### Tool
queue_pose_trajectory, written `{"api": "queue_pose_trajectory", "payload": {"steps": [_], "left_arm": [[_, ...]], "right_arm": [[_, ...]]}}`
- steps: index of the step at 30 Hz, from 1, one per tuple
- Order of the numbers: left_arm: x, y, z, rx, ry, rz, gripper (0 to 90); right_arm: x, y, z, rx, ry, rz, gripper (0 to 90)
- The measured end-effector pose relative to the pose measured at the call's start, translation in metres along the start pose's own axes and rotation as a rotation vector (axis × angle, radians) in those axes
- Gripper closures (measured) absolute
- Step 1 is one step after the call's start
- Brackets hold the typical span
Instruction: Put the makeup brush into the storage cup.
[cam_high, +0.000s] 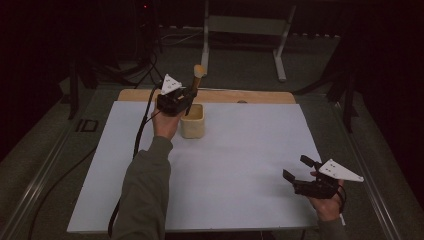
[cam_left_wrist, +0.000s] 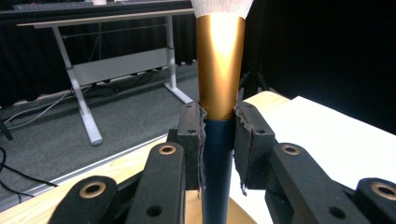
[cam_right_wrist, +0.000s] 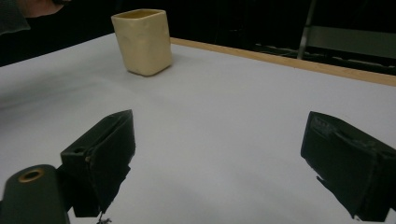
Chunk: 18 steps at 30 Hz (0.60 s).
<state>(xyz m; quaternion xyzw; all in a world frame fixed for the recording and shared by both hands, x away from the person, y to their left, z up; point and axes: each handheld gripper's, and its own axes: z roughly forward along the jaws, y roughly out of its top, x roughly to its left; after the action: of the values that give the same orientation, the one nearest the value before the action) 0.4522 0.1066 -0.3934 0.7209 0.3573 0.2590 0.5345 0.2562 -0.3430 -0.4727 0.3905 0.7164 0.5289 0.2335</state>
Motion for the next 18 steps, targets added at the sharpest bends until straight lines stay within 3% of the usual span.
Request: {"api": "queue_pose_trajectory", "payload": {"steps": [18], "left_arm": [[0.0032, -0.0052, 0.0057, 0.012, -0.003, -0.01, 74.8]], "right_arm": [[-0.0003, 0.0, -0.0003, -0.002, -0.001, 0.002, 10.0]]}}
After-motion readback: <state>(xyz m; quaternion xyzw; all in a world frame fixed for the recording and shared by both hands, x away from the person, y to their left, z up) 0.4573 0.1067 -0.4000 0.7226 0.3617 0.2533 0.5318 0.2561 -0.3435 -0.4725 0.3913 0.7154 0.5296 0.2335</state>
